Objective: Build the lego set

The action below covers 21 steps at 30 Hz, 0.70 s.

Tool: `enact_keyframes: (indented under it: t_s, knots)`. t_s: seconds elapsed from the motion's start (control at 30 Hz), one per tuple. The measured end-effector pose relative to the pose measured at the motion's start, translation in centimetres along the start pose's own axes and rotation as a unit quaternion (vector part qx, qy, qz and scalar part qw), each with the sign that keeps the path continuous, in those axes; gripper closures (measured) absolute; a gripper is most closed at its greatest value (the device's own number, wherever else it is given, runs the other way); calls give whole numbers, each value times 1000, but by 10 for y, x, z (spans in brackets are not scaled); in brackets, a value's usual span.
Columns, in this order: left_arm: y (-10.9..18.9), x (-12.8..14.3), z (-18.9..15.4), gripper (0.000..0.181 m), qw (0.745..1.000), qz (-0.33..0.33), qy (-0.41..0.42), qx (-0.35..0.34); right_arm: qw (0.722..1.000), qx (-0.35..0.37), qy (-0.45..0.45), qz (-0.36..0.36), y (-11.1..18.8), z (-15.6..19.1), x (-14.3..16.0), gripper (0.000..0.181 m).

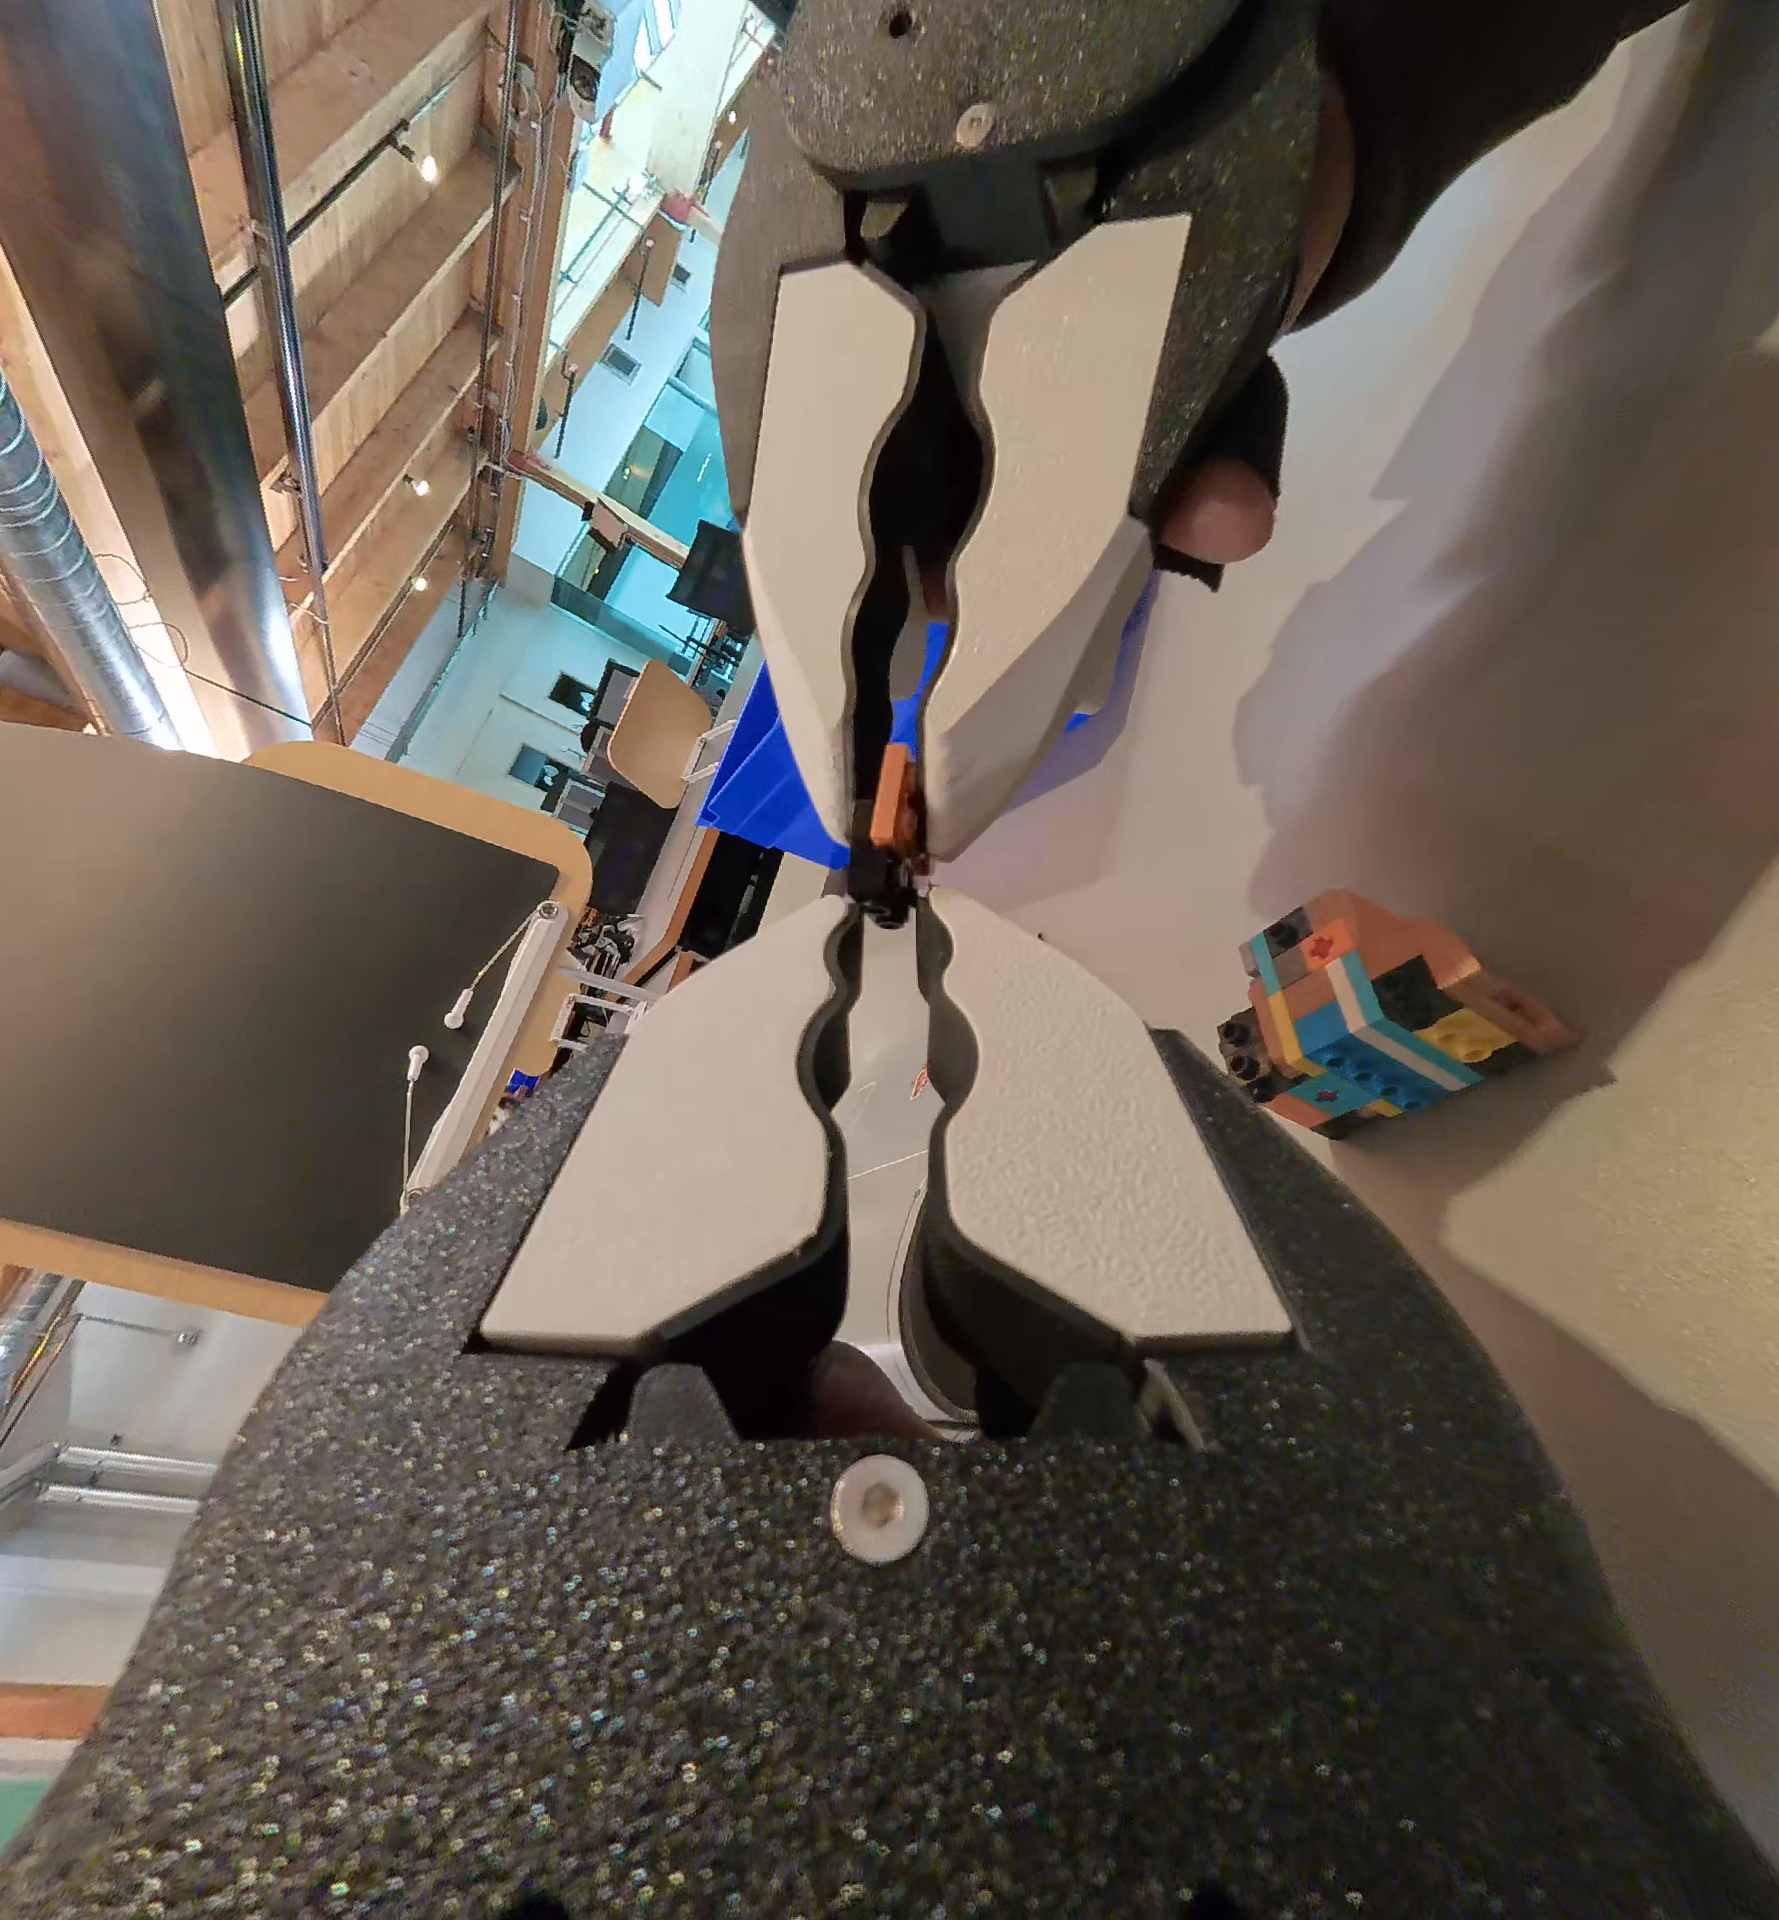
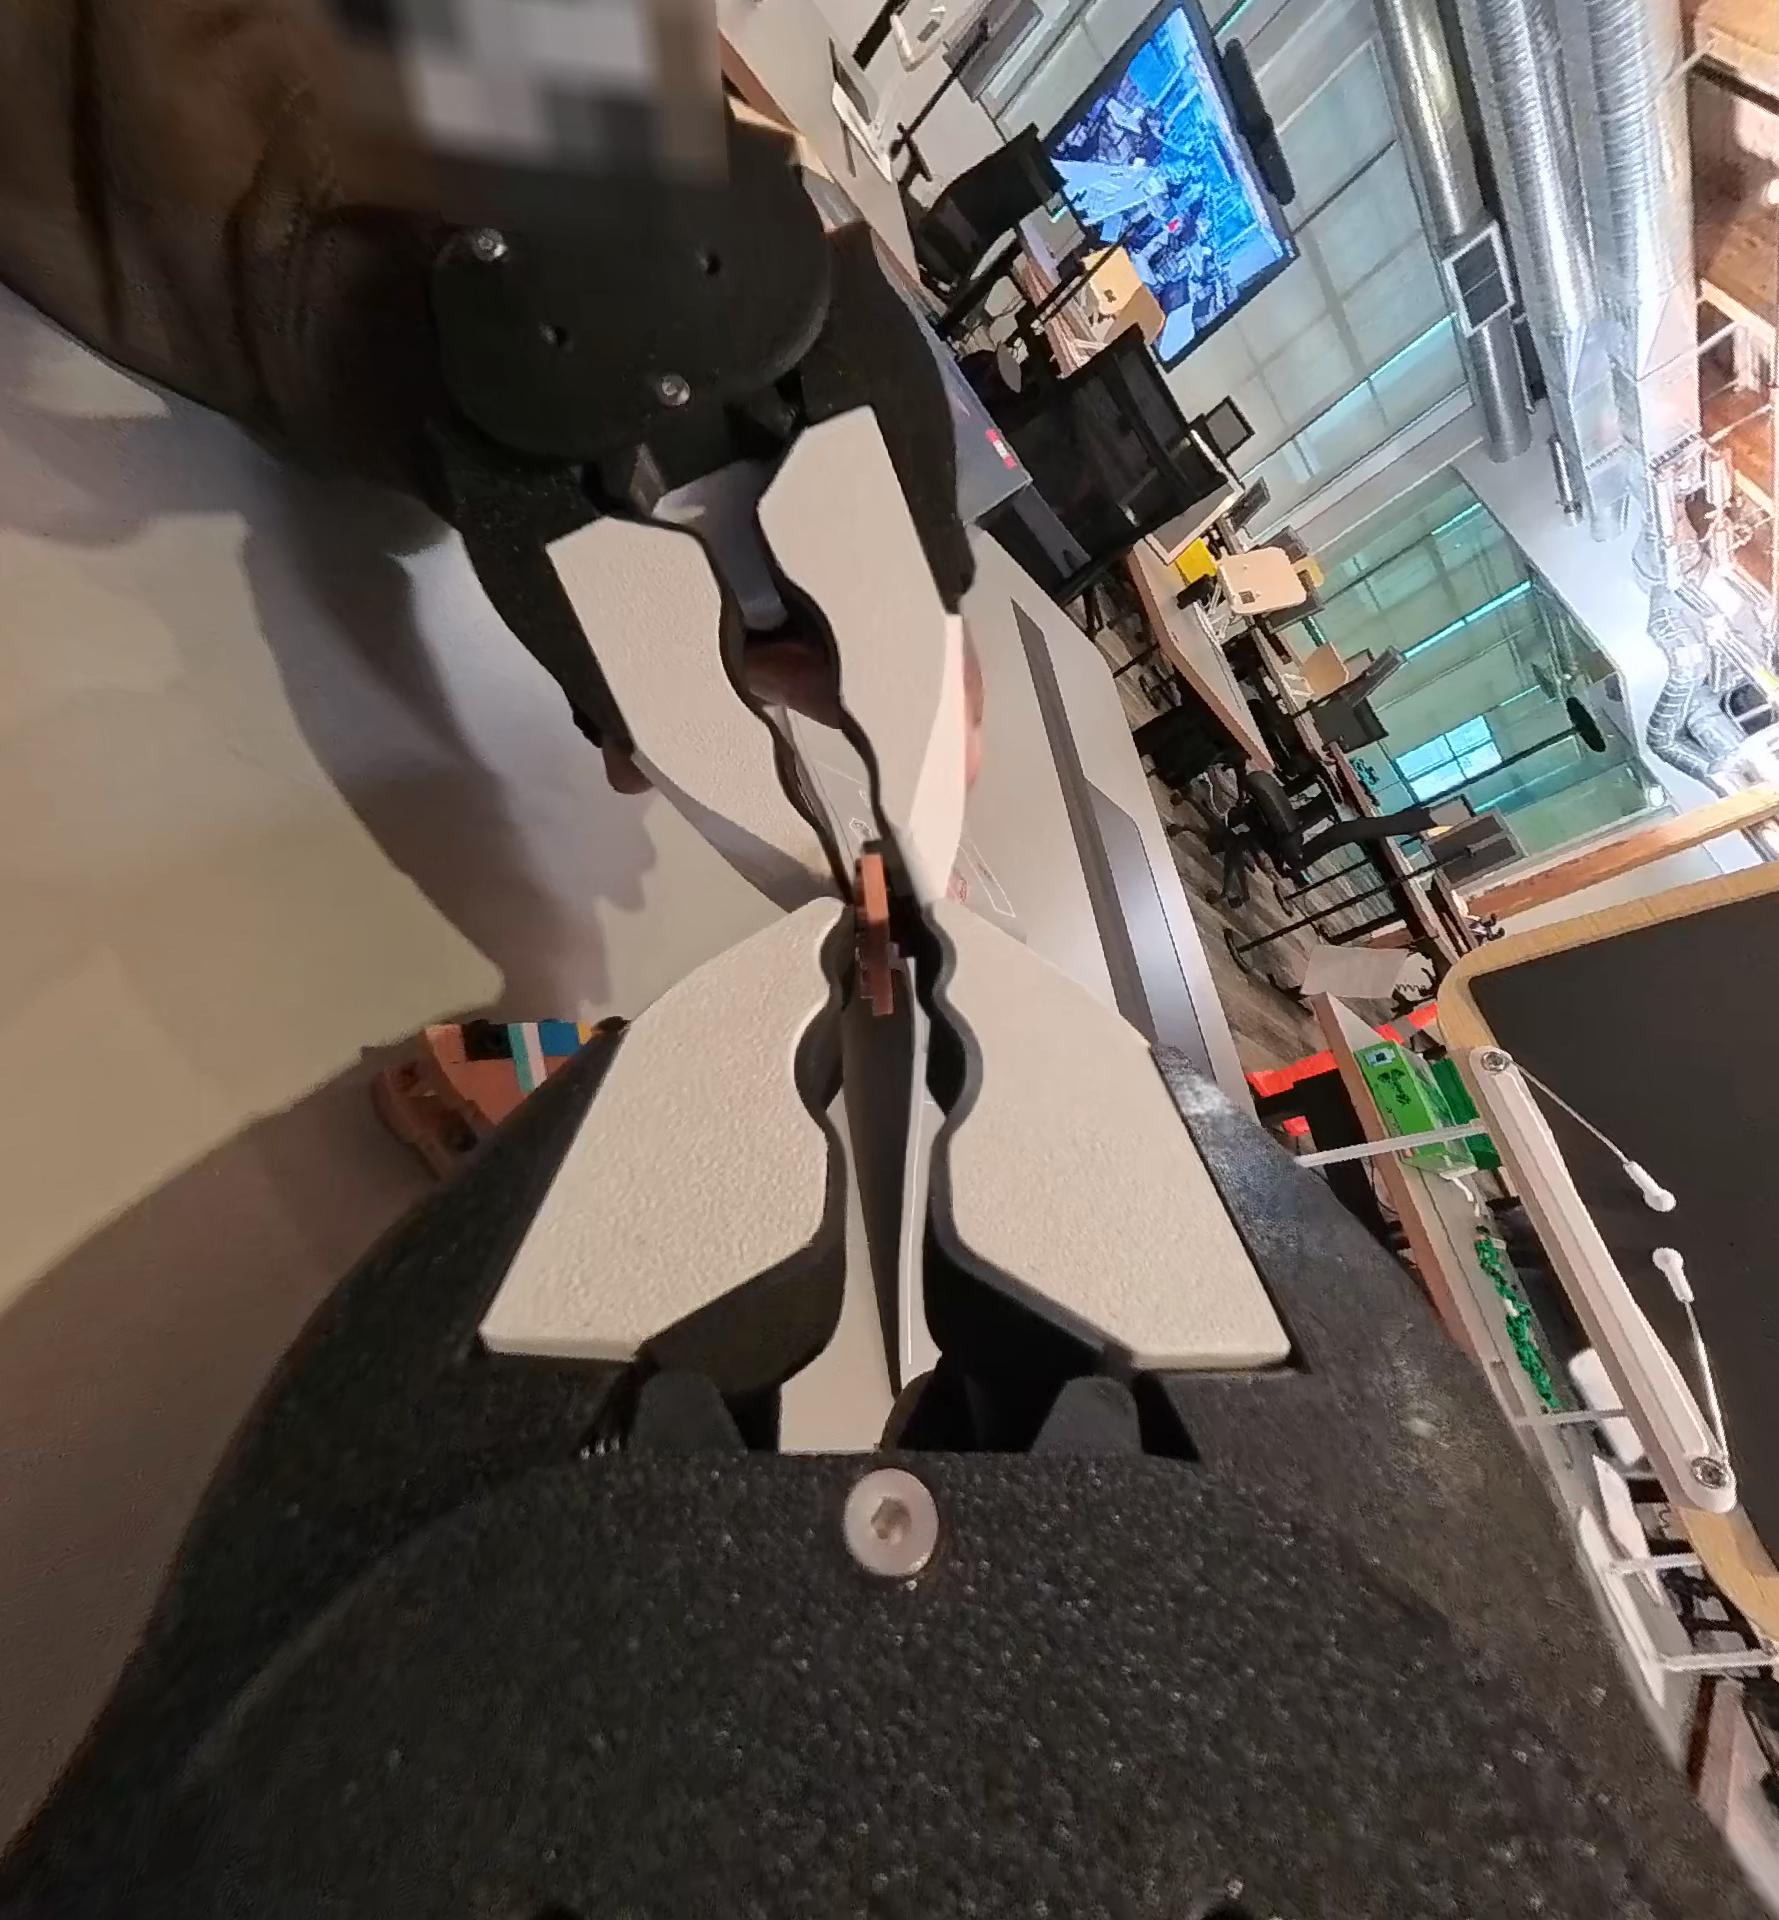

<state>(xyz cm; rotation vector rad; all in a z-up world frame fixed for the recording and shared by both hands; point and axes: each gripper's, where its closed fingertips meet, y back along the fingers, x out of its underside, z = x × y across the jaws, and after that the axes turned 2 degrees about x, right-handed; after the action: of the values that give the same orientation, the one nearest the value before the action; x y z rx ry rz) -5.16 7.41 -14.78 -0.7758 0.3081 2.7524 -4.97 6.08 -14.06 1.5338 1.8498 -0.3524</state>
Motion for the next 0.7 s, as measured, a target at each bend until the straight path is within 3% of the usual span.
enact_keyframes:
  t_s: [0.4, 0.7]
  knots:
    - [0, 3, -6, 171, 999, 8, 8, 32, 997, -35, -61, -10, -1, 4, 4, 171]
    - [2, 6, -21, 170, 976, -2, 168, 141, 956, -138, -259, -26, -2, 14, 9, 172]
